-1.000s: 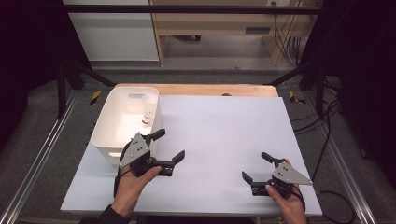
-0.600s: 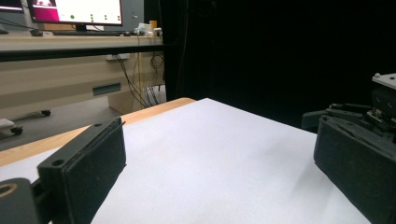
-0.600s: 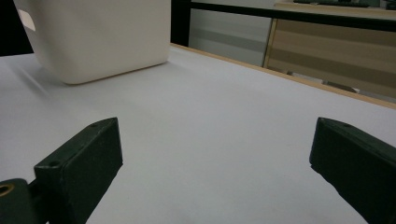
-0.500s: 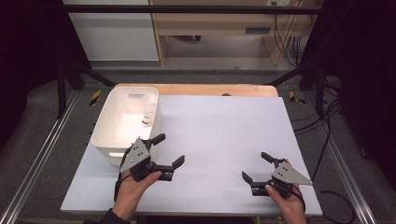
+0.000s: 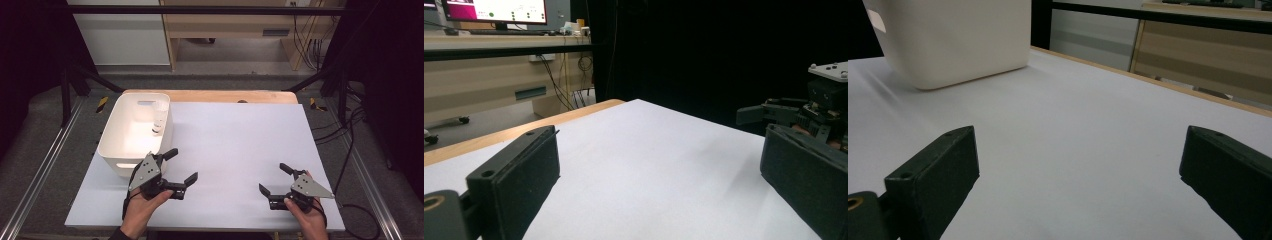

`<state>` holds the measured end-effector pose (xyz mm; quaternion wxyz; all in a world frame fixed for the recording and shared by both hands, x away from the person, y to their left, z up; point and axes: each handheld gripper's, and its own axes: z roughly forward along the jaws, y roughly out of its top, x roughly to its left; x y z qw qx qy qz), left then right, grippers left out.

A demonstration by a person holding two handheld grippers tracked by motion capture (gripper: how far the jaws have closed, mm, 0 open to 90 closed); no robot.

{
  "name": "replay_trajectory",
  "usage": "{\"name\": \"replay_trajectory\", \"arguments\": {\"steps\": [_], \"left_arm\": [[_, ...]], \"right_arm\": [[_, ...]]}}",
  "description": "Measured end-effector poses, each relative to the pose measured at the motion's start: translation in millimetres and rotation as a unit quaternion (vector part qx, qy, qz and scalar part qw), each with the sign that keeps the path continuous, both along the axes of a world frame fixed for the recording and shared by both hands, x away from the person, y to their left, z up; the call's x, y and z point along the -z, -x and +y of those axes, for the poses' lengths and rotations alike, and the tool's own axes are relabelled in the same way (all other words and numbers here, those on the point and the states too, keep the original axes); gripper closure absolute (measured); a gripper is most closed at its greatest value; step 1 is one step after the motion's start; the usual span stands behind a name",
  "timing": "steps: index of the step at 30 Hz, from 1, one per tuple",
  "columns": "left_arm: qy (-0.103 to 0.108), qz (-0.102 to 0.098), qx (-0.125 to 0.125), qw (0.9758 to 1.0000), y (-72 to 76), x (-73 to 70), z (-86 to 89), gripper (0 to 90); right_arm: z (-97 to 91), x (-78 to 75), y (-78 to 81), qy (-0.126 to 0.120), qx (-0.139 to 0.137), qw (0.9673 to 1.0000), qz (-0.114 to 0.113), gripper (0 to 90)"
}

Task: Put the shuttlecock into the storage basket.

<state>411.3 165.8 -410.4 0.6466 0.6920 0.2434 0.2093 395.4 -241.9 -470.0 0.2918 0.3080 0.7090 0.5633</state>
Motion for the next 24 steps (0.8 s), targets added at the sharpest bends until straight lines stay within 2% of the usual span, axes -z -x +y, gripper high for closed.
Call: {"name": "replay_trajectory", "arguments": {"steps": [9,16,24], "left_arm": [[-0.001,0.001,0.003,1.0000,9.4,7.6,6.8,2.6],[0.003,0.001,-0.001,1.0000,20.5,13.2,19.5,2.6],[-0.006,-0.005,-0.003,1.0000,30.6,14.9,30.2,2.6]], "right_arm": [[0.0,0.0,-0.1,0.000,0.000,1.0000,0.000,2.7],[0.0,-0.3,0.0,0.000,0.000,1.0000,0.000,2.7],[0.2,-0.4,0.3,0.000,0.000,1.0000,0.000,2.7]]}}
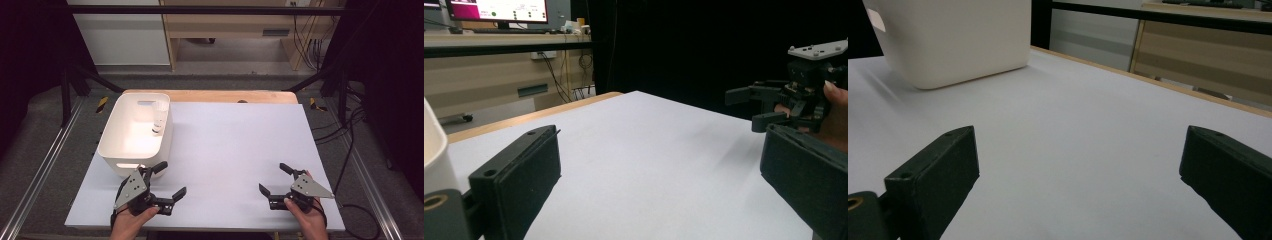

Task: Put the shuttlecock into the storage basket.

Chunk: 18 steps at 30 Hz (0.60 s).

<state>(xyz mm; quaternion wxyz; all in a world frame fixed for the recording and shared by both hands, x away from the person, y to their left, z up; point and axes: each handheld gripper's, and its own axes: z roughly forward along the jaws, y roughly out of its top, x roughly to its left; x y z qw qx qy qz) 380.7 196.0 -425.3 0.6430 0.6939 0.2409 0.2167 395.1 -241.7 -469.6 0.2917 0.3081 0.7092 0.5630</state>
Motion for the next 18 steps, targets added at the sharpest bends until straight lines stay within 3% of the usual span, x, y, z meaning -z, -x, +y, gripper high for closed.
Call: {"name": "replay_trajectory", "arguments": {"steps": [18], "left_arm": [[0.003,0.001,-0.028,0.9996,9.3,8.4,34.4,2.8]], "right_arm": [[-0.5,0.4,-0.7,0.000,0.002,1.0000,0.001,2.7]]}}
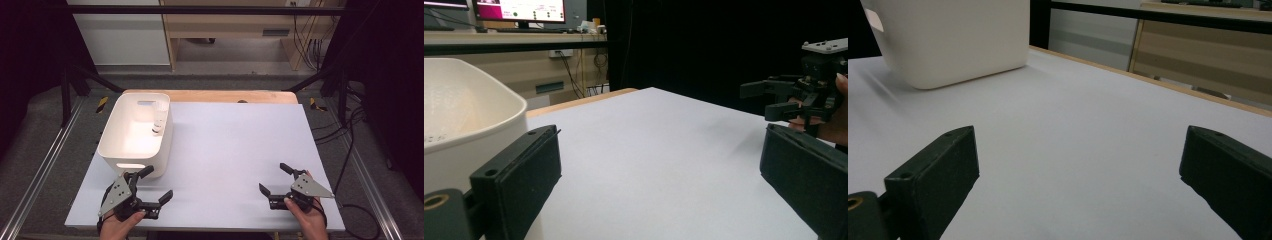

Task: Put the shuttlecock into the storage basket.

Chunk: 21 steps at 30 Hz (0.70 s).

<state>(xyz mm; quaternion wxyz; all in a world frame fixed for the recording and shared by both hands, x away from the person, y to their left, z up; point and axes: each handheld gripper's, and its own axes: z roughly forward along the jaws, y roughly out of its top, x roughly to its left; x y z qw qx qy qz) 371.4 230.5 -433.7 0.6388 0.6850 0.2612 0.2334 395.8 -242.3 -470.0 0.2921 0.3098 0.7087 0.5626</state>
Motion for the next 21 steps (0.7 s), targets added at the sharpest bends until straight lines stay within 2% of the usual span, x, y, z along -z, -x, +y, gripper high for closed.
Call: {"name": "replay_trajectory", "arguments": {"steps": [5,12,15,21], "left_arm": [[0.000,-0.006,-0.004,1.0000,1.1,-0.2,10.9,3.3],[0.002,-0.007,-0.023,0.9997,2.8,3.2,26.1,3.1],[0.009,-0.007,-0.033,0.9994,3.2,5.4,33.6,3.2],[0.005,-0.011,-0.046,0.9989,3.4,8.9,45.2,3.2]], "right_arm": [[-0.1,0.2,-0.1,-0.001,0.001,1.0000,0.000,2.7],[-0.5,-0.2,0.3,-0.003,0.002,1.0000,-0.001,2.7],[-1.5,-0.5,0.4,-0.004,0.003,1.0000,-0.003,2.7],[-3.1,-1.5,1.5,-0.005,0.007,0.9999,-0.006,2.7]]}}
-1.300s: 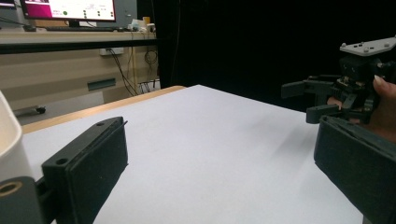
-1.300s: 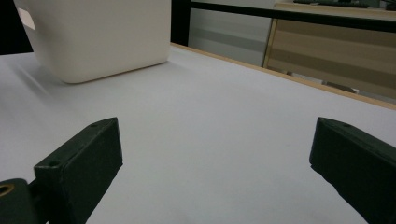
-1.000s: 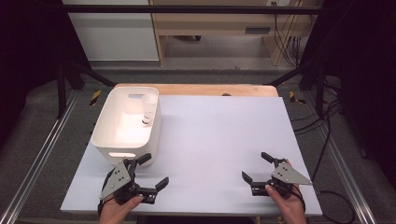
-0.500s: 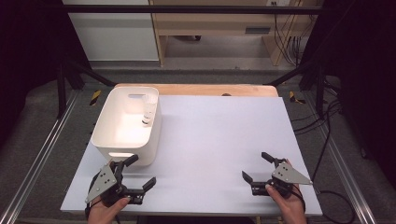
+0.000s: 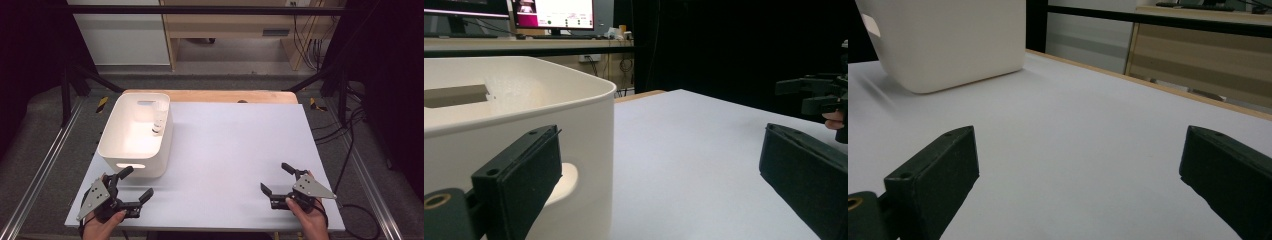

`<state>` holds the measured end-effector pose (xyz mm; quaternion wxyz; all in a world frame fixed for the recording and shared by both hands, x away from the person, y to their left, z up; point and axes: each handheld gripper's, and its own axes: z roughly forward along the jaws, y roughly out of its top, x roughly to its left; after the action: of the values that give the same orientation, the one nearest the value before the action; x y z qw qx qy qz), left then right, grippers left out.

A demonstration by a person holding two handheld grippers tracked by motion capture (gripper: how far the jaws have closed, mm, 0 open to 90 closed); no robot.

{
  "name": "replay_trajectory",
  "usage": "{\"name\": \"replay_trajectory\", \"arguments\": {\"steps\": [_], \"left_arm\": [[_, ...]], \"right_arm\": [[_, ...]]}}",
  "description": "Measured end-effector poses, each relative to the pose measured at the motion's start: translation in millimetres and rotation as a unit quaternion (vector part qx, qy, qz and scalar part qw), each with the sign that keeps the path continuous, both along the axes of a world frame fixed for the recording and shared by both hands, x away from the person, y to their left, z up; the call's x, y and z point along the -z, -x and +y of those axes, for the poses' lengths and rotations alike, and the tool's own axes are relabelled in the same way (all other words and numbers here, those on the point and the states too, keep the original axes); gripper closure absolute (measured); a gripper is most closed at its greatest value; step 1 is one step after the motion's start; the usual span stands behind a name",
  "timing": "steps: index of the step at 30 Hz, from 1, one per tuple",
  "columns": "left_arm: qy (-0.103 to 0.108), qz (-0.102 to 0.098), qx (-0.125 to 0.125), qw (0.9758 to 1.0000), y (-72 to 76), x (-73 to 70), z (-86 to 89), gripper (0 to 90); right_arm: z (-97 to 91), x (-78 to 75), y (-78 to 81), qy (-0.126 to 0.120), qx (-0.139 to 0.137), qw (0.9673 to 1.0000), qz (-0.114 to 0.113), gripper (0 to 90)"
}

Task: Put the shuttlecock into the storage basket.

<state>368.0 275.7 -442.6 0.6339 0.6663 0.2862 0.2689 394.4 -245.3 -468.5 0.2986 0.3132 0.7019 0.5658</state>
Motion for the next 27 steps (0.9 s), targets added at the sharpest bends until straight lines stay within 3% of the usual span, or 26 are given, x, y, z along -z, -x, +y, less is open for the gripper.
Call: {"name": "replay_trajectory", "arguments": {"steps": [19,27], "left_arm": [[0.006,0.010,-0.021,0.9997,-2.1,20.0,17.2,3.7],[0.005,0.003,-0.030,0.9995,-2.0,25.3,21.6,4.0]], "right_arm": [[-15.7,-3.4,2.0,0.005,0.020,0.9996,-0.019,2.9],[-24.9,-1.3,1.1,0.011,0.036,0.9991,-0.021,2.9]]}}
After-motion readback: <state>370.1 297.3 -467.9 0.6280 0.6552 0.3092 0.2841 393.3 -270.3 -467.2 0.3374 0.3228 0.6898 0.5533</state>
